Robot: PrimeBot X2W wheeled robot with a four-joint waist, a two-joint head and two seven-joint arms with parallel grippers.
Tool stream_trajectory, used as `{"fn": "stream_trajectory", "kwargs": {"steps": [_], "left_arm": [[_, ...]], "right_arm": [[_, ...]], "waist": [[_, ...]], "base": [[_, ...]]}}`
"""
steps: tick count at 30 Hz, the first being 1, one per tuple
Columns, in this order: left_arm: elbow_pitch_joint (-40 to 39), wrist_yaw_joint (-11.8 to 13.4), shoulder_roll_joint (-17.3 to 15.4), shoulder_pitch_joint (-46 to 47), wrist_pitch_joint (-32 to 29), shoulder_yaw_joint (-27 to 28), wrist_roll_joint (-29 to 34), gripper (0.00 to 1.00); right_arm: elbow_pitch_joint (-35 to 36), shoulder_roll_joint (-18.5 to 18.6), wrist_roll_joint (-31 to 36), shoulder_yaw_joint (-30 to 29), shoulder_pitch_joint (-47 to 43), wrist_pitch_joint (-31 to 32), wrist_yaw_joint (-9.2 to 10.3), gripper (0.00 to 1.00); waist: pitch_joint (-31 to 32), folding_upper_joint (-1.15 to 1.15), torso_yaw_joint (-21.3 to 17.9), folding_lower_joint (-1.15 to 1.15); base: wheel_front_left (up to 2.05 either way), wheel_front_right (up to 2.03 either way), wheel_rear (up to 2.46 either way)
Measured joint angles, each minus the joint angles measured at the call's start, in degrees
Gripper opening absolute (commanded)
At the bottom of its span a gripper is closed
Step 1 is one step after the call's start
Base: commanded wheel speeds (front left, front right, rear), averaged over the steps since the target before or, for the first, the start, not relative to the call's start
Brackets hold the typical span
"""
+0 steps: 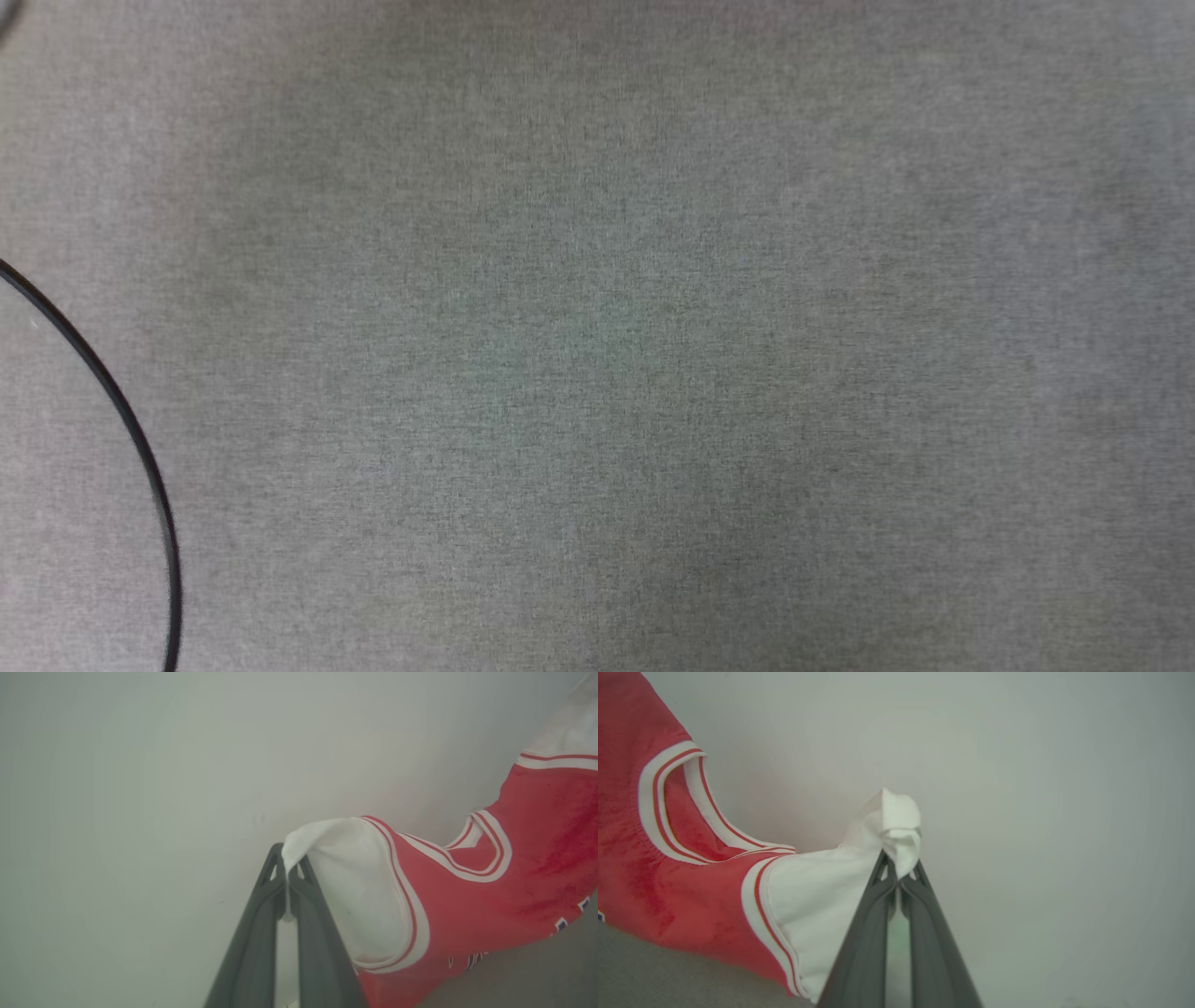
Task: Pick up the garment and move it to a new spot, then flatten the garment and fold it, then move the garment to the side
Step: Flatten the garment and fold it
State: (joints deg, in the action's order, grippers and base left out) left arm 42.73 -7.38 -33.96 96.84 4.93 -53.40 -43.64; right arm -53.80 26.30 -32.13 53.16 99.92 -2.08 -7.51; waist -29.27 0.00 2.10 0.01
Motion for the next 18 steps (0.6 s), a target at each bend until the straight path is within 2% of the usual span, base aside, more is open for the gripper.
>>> {"fn": "stream_trajectory", "kwargs": {"steps": [9, 14, 18], "left_arm": [[-5.4, 0.7, -2.5, -17.8, 3.9, -3.3, -3.6, 0.00], [-10.2, 3.9, -5.3, -30.1, 5.6, -4.2, -6.4, 0.00], [-16.3, 7.4, -7.6, -40.5, 6.5, -5.3, -8.7, 0.00]], "right_arm": [[4.4, 1.0, -7.1, 8.8, -15.4, -3.8, 0.00, 0.00], [7.0, 2.8, -10.3, 12.9, -23.6, -6.3, 0.00, 0.00], [8.6, 4.0, -13.1, 14.4, -30.1, -8.8, 0.00, 0.00]], "waist": [[4.6, 0.00, -0.8, 0.00], [7.2, 0.00, -1.5, 0.00], [9.8, 0.00, -2.0, 0.00]], "base": [[0.00, 0.00, 0.00], [0.00, 0.00, 0.00], [0.00, 0.00, 0.00]]}}
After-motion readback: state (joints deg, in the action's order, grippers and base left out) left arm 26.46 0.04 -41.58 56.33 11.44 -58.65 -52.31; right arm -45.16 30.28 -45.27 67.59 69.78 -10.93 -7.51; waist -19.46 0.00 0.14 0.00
